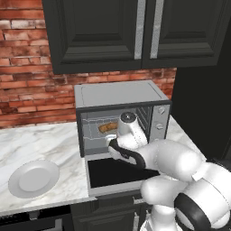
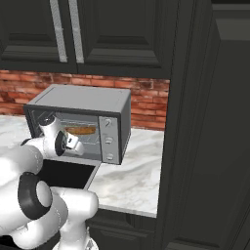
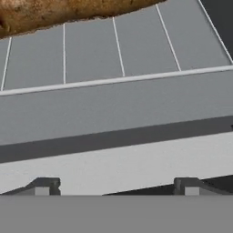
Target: Pull the toaster oven rack outwards. Pick up the baguette from the plate and place it on the toaster oven rack. Close the toaster oven door fully and set the temperature to the lowest setting.
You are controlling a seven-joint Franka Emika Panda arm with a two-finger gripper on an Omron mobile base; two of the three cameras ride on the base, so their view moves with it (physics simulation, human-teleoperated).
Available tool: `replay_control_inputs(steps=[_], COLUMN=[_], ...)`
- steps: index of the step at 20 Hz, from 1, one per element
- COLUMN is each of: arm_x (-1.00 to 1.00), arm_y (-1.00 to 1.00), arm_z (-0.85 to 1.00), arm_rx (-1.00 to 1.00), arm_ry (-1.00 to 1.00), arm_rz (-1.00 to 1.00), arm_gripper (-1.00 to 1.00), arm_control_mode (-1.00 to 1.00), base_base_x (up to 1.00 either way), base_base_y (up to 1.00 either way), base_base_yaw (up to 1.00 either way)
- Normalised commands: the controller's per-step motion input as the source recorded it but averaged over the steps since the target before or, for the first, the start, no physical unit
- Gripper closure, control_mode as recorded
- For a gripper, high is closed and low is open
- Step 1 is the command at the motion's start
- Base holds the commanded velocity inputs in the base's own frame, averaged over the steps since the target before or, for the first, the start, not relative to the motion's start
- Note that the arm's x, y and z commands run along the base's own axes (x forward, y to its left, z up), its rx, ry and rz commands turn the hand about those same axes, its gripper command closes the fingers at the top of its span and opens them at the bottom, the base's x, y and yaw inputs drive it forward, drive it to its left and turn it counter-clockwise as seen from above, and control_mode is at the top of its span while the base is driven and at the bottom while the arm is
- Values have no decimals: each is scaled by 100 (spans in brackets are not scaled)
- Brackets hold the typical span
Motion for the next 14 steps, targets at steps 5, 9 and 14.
replay_control_inputs(steps=[5,9,14], arm_x=[-60,-59,-60], arm_y=[35,54,40], arm_z=[62,72,21], arm_rx=[-8,-17,-40], arm_ry=[4,11,22], arm_rz=[-10,-4,0], arm_gripper=[-100,-100,-100], arm_control_mode=[-100,-100,-100], base_base_x=[0,0,0], base_base_y=[0,0,0], base_base_yaw=[0,0,0])
